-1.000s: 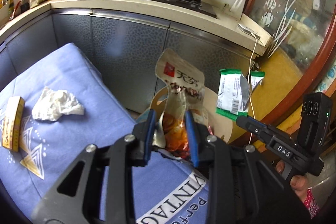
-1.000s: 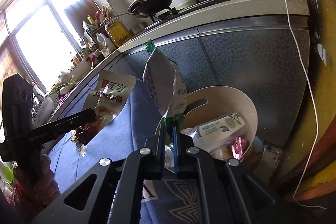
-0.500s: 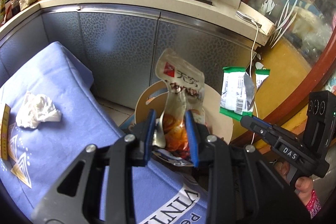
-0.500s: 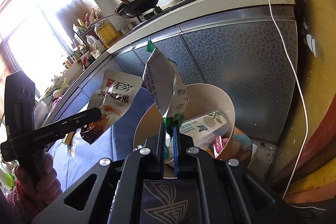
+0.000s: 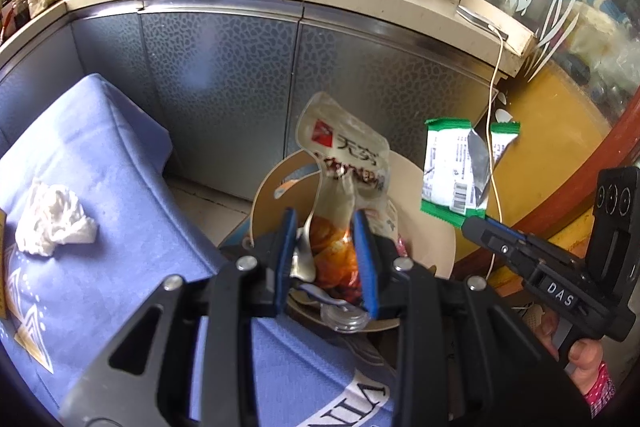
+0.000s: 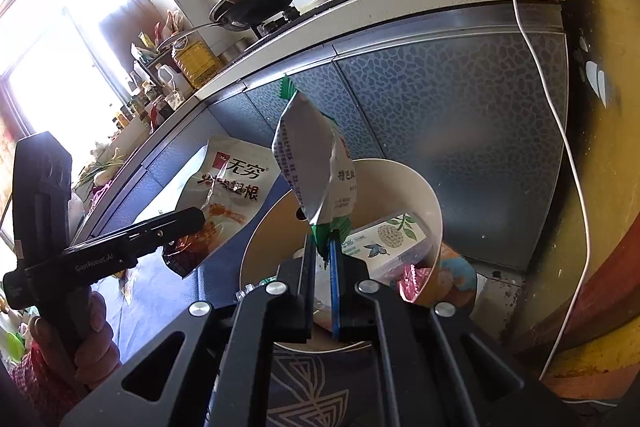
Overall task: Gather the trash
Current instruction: 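Carry the snack pouch and tissue pack over the beige bin with both grippers, then open both grippers to drop the pouch and tissue pack into the bin, then move both open grippers back over the table toward the yellow spice box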
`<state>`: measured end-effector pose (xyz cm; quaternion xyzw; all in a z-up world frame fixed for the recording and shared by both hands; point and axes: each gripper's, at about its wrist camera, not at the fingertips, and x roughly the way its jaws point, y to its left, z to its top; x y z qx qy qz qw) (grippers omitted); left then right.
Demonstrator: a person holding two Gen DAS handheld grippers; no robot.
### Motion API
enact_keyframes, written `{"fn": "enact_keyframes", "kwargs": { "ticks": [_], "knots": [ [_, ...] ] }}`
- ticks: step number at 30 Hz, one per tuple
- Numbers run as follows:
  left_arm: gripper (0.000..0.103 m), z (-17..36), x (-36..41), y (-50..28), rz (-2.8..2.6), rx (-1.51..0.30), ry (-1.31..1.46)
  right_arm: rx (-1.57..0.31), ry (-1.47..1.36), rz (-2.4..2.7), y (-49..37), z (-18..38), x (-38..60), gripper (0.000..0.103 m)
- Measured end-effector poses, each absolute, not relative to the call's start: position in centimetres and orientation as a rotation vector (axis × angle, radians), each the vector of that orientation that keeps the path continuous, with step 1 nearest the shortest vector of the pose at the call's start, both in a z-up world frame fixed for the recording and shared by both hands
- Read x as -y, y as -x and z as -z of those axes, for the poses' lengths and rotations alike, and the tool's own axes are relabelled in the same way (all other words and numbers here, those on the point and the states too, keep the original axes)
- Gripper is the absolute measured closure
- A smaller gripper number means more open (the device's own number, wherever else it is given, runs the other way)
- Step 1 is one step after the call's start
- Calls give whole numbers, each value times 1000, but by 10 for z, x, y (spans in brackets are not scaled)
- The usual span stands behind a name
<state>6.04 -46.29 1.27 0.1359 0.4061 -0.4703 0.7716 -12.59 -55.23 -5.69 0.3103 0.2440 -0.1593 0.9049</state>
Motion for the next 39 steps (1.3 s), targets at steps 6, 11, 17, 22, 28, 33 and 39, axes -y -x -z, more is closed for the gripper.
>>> {"fn": "enact_keyframes", "kwargs": {
  "ticks": [6,11,17,22,28,33,39],
  "knots": [
    [76,-4,468,-68,1019,-908,-286,-517,-638,327,120,60,554,97],
    [76,5,471,-74,1023,-936,-282,-528,-635,327,112,63,556,97],
    [76,14,480,-78,1021,-959,-304,-571,-627,343,100,72,562,97],
    [75,23,488,-81,1006,-980,-328,-605,-637,329,87,80,567,96],
    [51,28,488,-84,981,-985,-328,-634,-663,296,73,86,568,95],
    [51,24,481,-85,974,-980,-310,-629,-655,313,70,86,566,78],
    [51,16,465,-85,963,-978,-278,-601,-604,331,74,78,555,43]
  ]
}}
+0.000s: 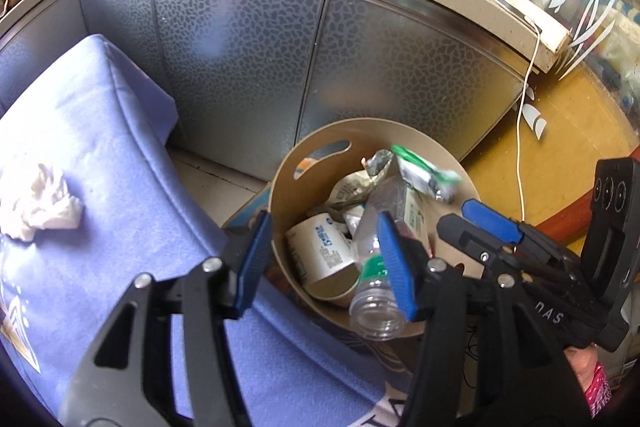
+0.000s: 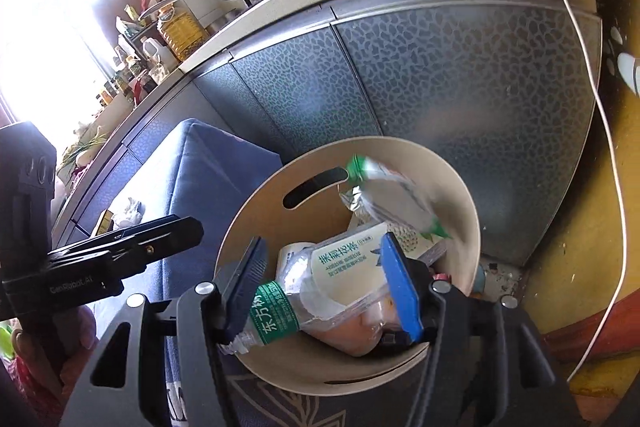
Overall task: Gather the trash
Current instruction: 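Move both open grippers back over the table toward the yellow spice box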
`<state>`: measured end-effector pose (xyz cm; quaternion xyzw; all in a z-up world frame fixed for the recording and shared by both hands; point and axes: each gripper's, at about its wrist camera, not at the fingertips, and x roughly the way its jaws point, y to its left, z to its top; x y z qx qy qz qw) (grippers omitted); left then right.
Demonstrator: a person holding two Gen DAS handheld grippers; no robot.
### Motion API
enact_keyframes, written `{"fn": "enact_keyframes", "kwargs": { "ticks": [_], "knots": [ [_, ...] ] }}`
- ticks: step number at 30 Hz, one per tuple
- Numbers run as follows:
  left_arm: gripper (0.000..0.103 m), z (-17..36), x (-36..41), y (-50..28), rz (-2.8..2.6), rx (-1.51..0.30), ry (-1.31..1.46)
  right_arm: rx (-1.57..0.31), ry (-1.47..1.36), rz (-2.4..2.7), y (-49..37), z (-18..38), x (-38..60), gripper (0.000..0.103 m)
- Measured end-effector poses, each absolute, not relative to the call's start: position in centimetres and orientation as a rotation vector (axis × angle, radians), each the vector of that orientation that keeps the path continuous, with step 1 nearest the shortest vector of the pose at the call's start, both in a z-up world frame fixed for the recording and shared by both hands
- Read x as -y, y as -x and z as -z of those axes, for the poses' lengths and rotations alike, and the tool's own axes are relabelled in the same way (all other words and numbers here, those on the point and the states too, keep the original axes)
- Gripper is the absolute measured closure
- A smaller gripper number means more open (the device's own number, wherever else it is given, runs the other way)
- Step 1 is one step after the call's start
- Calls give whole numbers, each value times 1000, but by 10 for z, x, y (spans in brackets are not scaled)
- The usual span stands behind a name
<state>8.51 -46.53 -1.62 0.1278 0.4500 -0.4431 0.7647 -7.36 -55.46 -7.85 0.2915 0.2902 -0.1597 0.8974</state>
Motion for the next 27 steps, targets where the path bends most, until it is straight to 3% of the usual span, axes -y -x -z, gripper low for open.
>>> {"fn": "enact_keyframes", "kwargs": {
  "ticks": [27],
  "knots": [
    [51,-22,313,-73,750,-804,-223,-563,-521,208,55,25,455,43]
  ]
}}
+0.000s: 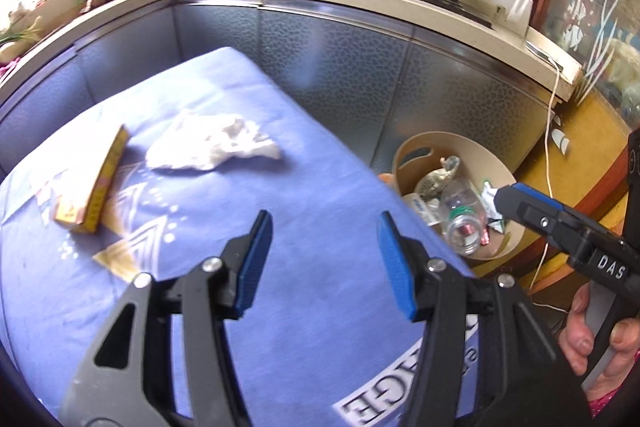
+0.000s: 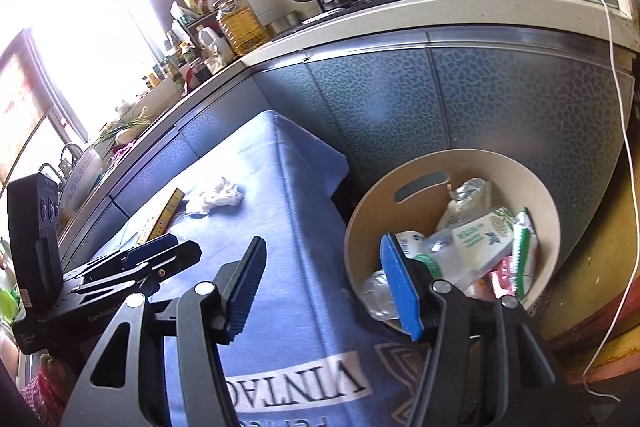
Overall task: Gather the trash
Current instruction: 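Move both open grippers back over the table toward the yellow spice box, then grasp the yellow spice box with the left gripper while the right grasps the crumpled tissue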
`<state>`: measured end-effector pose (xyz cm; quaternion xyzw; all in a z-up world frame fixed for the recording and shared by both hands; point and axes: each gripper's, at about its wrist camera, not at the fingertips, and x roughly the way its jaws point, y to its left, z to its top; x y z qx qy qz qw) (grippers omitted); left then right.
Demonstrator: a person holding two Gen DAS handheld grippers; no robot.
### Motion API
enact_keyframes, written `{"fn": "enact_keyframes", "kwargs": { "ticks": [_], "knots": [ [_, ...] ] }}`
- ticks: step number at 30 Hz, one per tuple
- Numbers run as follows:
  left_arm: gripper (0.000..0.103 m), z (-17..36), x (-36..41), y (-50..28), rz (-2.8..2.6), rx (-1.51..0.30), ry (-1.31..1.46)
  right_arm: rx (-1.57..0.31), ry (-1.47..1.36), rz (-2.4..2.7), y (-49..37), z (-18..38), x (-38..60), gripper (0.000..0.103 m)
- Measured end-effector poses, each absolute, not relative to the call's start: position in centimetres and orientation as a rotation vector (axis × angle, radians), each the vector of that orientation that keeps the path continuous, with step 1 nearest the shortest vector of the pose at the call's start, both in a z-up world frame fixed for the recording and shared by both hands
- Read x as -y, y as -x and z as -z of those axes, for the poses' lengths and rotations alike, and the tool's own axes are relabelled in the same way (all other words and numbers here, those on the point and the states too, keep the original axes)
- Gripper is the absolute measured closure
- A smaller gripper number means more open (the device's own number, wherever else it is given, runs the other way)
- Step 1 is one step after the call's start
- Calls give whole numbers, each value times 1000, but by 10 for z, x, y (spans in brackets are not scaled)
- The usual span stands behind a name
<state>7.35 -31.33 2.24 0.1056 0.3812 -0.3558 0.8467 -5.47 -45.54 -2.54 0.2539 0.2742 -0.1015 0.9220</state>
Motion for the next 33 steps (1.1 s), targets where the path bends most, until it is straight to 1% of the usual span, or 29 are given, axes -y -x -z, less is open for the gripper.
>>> {"fn": "enact_keyframes", "kwargs": {
  "ticks": [10,21,22,23,25,28,29,31,33],
  "knots": [
    [51,-17,222,-96,581,-791,-173,-612,-463,90,10,19,389,43],
    [51,11,125,-123,377,-828,-104,-687,-386,-30,-34,25,318,43],
    [50,13,118,-126,368,-835,-97,-692,-383,-37,-38,26,314,43],
    [43,14,113,-130,362,-842,-89,-697,-382,-42,-40,27,311,43],
    [34,14,106,-139,360,-842,-78,-708,-383,-51,-45,31,305,43],
    [32,7,110,-150,366,-814,-108,-721,-383,-61,-52,35,300,43],
    [28,4,115,-153,371,-803,-124,-723,-383,-63,-54,37,300,43],
    [24,-1,129,-162,388,-783,-161,-724,-378,-60,-59,37,303,43],
    [23,-4,144,-169,408,-769,-191,-717,-371,-49,-65,34,309,43]
  ]
}}
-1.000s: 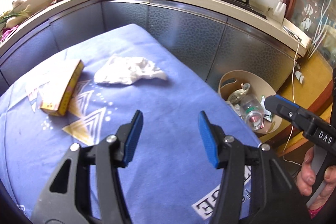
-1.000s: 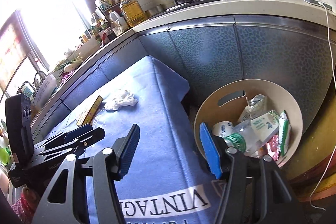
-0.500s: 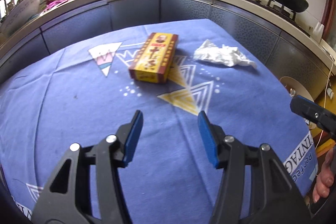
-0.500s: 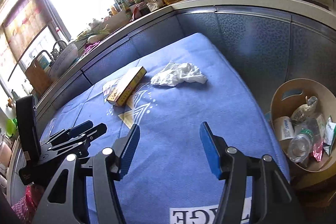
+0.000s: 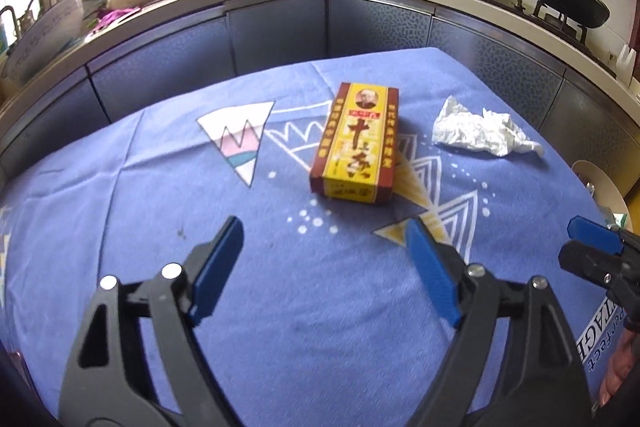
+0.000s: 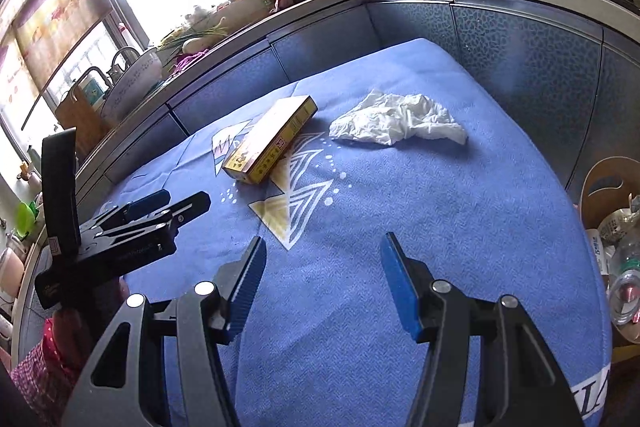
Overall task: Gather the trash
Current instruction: 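Grasp the yellow spice box with the left gripper while the right grasps the crumpled tissue, then carry the spice box and crumpled tissue over the beige bin with both grippers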
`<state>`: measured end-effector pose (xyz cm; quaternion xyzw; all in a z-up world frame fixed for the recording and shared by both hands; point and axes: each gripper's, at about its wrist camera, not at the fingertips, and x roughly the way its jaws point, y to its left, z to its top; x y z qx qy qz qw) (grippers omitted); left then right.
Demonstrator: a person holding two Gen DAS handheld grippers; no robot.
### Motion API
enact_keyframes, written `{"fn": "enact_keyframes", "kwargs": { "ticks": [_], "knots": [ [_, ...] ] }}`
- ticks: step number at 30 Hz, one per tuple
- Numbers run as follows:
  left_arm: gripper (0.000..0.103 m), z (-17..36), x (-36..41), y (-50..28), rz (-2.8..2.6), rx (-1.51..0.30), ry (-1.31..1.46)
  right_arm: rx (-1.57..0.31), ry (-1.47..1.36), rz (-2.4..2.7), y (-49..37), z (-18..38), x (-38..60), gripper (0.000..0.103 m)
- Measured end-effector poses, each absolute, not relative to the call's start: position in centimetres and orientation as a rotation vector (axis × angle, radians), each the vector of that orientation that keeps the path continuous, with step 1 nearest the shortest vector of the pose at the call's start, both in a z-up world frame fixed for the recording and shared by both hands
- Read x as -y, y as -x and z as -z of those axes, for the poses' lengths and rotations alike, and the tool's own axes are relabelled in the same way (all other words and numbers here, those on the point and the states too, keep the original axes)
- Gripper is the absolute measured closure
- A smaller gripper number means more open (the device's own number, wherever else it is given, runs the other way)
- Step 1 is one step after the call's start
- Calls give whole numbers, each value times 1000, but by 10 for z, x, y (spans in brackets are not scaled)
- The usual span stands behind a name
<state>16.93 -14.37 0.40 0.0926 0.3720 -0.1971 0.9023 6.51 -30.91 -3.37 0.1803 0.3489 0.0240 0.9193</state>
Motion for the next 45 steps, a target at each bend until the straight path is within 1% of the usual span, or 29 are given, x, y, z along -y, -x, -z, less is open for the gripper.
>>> {"fn": "enact_keyframes", "kwargs": {
  "ticks": [2,4,11,18,19,20,21,22,24,32,39,40,41,45],
  "knots": [
    [20,-5,160,-176,425,-753,-222,-697,-357,-33,-73,29,316,43],
    [18,-4,174,-183,427,-739,-251,-677,-328,4,-83,26,325,43],
    [18,3,193,-214,389,-754,-268,-685,-277,93,-130,30,358,43],
    [18,14,205,-226,370,-765,-302,-738,-161,102,-164,44,348,43],
    [22,17,206,-226,367,-768,-308,-755,-139,100,-168,47,345,44],
    [39,20,208,-227,362,-777,-315,-770,-123,94,-171,50,342,54],
    [42,23,209,-228,356,-792,-327,-791,-107,93,-173,53,339,80],
    [42,24,209,-226,354,-788,-329,-802,-99,94,-173,55,336,85],
    [43,23,206,-221,360,-784,-325,-783,-119,80,-164,51,333,91],
    [43,2,158,-162,407,-776,-221,-707,-231,-6,-82,30,305,92],
    [44,-9,118,-89,453,-755,-161,-734,-322,-33,-26,37,292,91],
    [66,-8,114,-82,456,-763,-157,-736,-330,-38,-20,37,290,91],
    [72,-6,111,-76,457,-782,-155,-738,-334,-43,-14,37,288,91],
    [72,4,98,-57,446,-805,-152,-746,-317,-64,2,37,275,91]
  ]
}}
